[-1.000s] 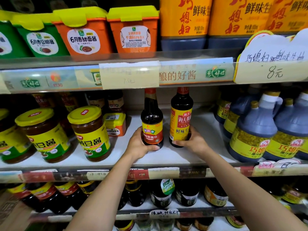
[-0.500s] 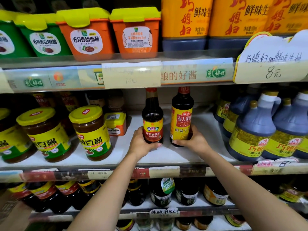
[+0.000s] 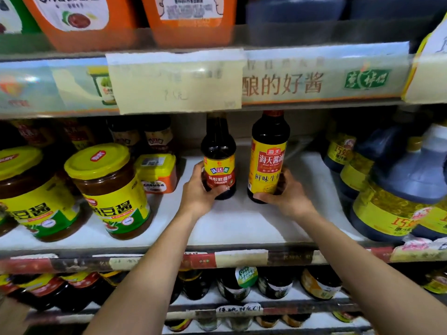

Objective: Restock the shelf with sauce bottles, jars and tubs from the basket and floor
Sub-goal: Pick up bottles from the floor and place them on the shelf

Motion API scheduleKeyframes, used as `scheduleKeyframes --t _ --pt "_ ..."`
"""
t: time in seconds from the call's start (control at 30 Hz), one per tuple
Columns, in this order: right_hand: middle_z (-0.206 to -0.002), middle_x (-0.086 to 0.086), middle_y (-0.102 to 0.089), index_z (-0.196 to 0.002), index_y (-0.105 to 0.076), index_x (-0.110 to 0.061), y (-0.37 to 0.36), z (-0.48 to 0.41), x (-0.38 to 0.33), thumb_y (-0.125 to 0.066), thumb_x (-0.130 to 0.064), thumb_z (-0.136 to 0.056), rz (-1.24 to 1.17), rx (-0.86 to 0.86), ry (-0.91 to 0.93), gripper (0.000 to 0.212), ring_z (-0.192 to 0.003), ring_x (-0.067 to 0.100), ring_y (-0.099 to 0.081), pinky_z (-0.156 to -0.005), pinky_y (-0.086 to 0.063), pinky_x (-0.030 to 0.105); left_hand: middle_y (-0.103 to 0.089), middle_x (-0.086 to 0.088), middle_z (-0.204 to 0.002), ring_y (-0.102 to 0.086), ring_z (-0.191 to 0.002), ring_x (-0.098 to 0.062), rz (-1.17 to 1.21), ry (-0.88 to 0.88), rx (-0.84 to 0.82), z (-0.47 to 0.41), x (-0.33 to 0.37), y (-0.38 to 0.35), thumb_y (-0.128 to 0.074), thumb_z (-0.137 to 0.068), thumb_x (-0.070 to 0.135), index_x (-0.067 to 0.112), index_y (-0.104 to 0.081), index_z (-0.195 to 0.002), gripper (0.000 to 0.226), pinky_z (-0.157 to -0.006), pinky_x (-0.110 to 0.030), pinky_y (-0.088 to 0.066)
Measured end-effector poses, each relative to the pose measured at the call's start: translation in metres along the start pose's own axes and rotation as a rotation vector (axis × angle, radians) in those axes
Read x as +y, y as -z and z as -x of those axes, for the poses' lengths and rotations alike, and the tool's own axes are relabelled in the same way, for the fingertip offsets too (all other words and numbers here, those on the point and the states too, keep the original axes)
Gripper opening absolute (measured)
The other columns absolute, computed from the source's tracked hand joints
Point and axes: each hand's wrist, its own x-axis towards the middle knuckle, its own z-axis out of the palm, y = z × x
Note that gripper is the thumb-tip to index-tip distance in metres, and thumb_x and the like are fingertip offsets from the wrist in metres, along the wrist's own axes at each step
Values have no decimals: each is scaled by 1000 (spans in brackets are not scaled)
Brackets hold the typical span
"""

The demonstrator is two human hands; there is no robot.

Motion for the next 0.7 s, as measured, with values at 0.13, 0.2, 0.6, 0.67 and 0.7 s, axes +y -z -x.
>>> scheduleKeyframes --t 0.13,0.2,0.6,0.67,0.7 --pt "-126 3 -58 -132 -39 -18 -7 -30 1 -84 -23 -62 49 48 45 83 -112 21 -56 -98 -45 37 -56 -5 -127 -52 -117 -20 69 -4 3 -20 -3 -3 -72 -76 13 18 -36 -133 68 -95 -30 -40" --pt "-126 4 -59 -130 -41 -19 -10 -45 3 -85 -25 -59 67 60 66 83 -113 23 -57 -99 -45 44 -57 -3 -123 -53 -114 -19 83 8 -1 -31 -5 -3 -73 -76 12 17 -39 -130 64 -96 -31 -41" --pt "-123 7 -57 -129 -39 -13 -25 -126 8 -84 -11 -61 -17 113 106 82 -110 21 -56 -98 -46 42 -52 -10 -135 -49 -124 -27 73 10 67 -102 -18 -14 -68 -81 14 10 -38 -135 62 -101 -32 -36" --pt "-123 8 -58 -129 -37 -13 -28 -136 9 -84 -11 -62 -22 132 117 82 -111 24 -57 -97 -46 44 -49 -9 -137 -46 -126 -28 62 9 78 -107 -20 -15 -66 -82 15 9 -36 -137 63 -98 -30 -34" --pt "-123 9 -58 -129 -36 -12 -29 -140 9 -83 -11 -63 -24 140 126 81 -111 24 -57 -97 -46 43 -48 -9 -138 -45 -127 -28 56 2 87 -110 -22 -15 -66 -82 16 9 -34 -137 64 -97 -30 -34"
